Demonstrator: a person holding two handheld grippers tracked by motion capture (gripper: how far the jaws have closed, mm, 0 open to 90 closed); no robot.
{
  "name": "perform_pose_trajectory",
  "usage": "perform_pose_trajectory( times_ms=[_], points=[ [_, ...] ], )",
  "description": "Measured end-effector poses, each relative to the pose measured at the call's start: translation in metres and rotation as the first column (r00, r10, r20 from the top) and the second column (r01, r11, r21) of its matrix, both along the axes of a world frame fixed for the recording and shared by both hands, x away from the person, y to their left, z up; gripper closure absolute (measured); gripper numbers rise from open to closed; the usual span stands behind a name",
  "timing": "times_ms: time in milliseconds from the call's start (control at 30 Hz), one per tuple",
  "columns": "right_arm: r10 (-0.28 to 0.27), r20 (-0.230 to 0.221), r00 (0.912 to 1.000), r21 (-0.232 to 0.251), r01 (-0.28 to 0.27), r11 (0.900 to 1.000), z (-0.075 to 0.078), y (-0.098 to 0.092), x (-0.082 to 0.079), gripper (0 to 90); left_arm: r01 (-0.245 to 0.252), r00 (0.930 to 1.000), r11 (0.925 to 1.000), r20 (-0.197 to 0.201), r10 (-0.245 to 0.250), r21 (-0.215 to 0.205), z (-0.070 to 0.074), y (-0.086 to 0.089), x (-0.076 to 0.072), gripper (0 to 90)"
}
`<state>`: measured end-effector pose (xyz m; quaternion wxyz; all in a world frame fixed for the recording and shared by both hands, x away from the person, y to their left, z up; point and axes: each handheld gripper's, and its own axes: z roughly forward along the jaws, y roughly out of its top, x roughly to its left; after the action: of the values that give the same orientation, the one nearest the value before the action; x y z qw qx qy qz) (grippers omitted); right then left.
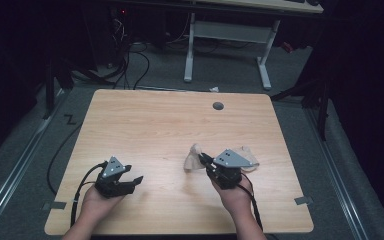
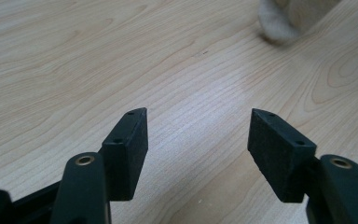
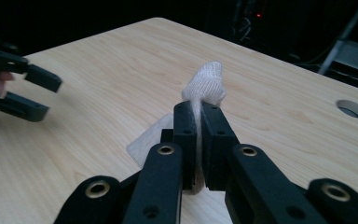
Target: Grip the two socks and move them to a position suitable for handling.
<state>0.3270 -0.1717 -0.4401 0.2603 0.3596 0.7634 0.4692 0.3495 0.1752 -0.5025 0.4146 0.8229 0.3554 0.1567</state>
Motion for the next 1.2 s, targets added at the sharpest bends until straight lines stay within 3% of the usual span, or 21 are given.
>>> perform_pose_trajectory(
  times_ms=[233,333,467,667,867,1033,1100,1200],
  points=[
    [0.086,-0.008,0.9963,0.033,-0.086,0.996,0.002,0.021,-0.008,85.9,0.000,1.0000,1.0000,0.000,0.000,-0.002,0.000,0.001,0.000,38.4],
    [0.136,-0.007,0.9907,0.050,-0.135,0.990,0.004,0.031,-0.014,85.9,-0.002,1.0000,1.0000,0.002,0.002,-0.004,0.001,0.001,0.000,38.5],
    [0.152,-0.029,0.9879,0.052,-0.151,0.987,-0.001,0.036,-0.014,85.9,0.001,1.0000,1.0000,0.002,-0.001,-0.002,0.001,0.001,0.000,38.5],
    [0.144,-0.101,0.9844,0.047,-0.139,0.989,-0.017,0.034,-0.007,85.9,0.008,1.0000,1.0000,-0.002,-0.008,0.002,0.001,-0.001,0.000,38.5],
    [0.096,-0.179,0.9790,-0.006,-0.099,0.995,-0.037,0.021,-0.003,85.8,0.025,0.9997,0.9996,-0.005,-0.025,0.008,0.000,-0.009,-0.001,39.0],
    [0.083,-0.212,0.9737,-0.048,-0.095,0.994,-0.045,0.013,-0.008,85.9,0.055,0.9985,0.9983,-0.011,-0.054,0.021,-0.003,-0.024,-0.003,41.5],
    [0.074,-0.240,0.9678,-0.080,-0.096,0.992,-0.055,0.008,-0.011,85.8,0.081,0.9967,0.9960,-0.006,-0.081,0.037,-0.003,-0.037,-0.005,43.7],
    [0.070,-0.259,0.9632,-0.084,-0.095,0.992,-0.061,0.005,-0.011,85.8,0.098,0.9951,0.9932,0.009,-0.099,0.063,-0.003,-0.048,-0.007,48.3]
  ],
)
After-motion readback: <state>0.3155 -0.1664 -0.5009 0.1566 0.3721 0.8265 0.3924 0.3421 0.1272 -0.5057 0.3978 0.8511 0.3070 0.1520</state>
